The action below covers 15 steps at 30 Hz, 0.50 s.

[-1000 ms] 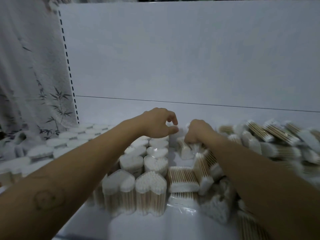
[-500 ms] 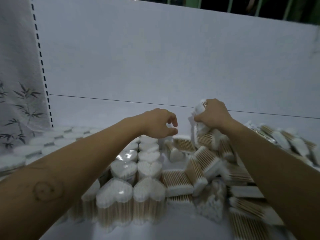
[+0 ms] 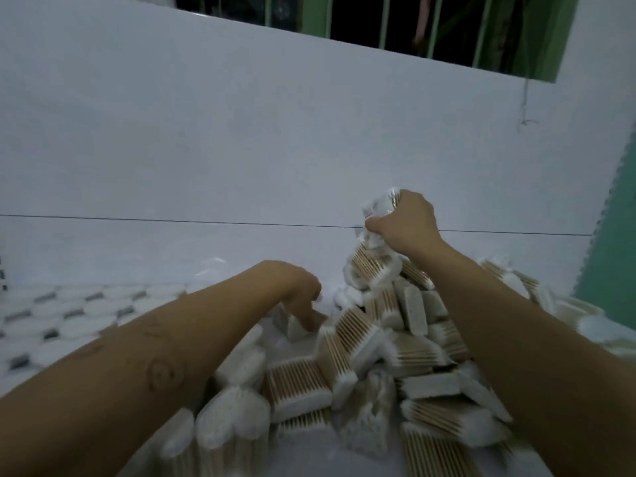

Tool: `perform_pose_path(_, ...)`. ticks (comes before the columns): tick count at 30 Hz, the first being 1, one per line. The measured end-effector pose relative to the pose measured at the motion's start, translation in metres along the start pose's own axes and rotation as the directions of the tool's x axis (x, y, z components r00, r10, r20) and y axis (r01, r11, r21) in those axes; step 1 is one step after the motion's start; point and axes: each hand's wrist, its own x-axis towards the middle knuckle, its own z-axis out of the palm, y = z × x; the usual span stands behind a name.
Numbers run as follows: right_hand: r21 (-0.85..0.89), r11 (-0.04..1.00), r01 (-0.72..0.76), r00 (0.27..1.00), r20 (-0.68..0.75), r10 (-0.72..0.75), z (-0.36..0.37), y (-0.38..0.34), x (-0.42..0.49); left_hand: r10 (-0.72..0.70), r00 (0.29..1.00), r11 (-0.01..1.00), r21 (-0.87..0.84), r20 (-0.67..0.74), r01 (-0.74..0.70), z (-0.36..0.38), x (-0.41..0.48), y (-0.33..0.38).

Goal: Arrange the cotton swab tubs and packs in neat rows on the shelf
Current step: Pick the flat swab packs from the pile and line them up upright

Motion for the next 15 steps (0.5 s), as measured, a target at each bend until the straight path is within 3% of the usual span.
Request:
perform_pose_path(5,-0.100,0.995,0.017,0.997,0.072,-0.010,0.001,0.013,0.002,0.036,0.990,0.977,0.214,-0.139,-0.005,-0.003,0.015,-0.003)
perform_pose_path(8,-0.117,0.993,0.026,0.991,0.131,-0.011,0.005,0.018,-0.002,0.007,0.963,0.986,0.163,-0.269,0.039,-0.014,0.015,-0.006)
perform_pose_path(12,-0.098,0.995,0.014,0.990,0.139,-0.001,0.011,0.024,-0.002,-0.171,0.899,0.968,-0.238,-0.404,0.078,-0.019,0.018,-0.011)
perform_pose_path(14,-0.077,0.997,-0.005,0.993,0.120,0.014,0.013,0.028,0.001,-0.277,0.895,0.848,-0.528,-0.351,0.056,-0.021,0.018,-0.014)
perform_pose_path(15,-0.080,0.997,-0.004,0.993,0.121,0.014,0.014,0.030,0.001,-0.318,0.901,0.736,-0.676,-0.296,0.038,-0.021,0.016,-0.013)
